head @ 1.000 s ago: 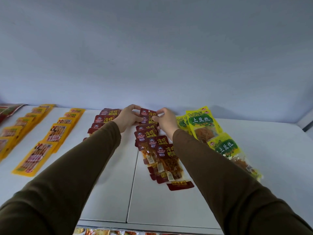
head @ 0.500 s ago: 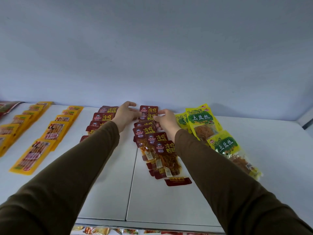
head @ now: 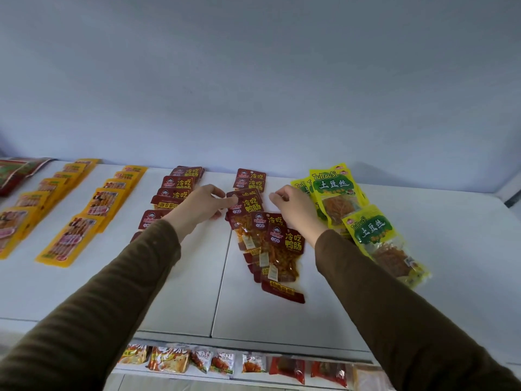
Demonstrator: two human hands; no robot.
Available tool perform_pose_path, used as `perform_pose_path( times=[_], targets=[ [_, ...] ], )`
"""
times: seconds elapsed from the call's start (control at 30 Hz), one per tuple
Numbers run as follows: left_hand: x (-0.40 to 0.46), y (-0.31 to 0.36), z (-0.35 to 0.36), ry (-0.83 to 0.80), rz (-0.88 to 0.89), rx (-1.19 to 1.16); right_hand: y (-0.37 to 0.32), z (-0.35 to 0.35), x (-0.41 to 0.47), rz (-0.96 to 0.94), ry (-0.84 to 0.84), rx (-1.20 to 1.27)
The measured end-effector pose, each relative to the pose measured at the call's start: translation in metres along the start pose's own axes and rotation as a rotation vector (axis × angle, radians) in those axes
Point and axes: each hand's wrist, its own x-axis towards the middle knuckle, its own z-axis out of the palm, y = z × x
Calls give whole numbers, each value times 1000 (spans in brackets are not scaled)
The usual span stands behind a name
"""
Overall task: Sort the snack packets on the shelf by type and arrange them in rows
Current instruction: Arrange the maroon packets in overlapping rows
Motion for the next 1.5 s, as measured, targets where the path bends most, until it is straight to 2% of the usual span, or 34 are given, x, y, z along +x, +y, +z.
perform_pose_path(
  times=[0.13, 0.27, 0.47, 0.67, 1.0, 1.17, 1.33, 1.5],
  targets=[
    [-1, 4, 5, -4, -32, -117, 4, -10, -14, -23, -119, -125],
    [-3, 6, 10, 30, 41, -173, 7, -12, -20, 51, -240, -45],
    [-4, 4, 13, 68, 208, -217, -4, -1, -30, 67, -206, 302],
    [4, 8, 0, -16, 181, -269, -15, 7, -33, 80, -162, 474],
    [4, 15, 9, -39, 151, -233, -13, 25, -31, 159, -73, 479],
    [-6, 9, 17, 78, 156, -197, -13, 25, -29, 216, -107, 504],
    [-14, -1, 19, -43, 119, -301, -17, 27, -30, 209, -128, 479],
    [-19, -1, 22, -70, 105, -320, -25, 31, -31, 205, -121, 461]
  ],
)
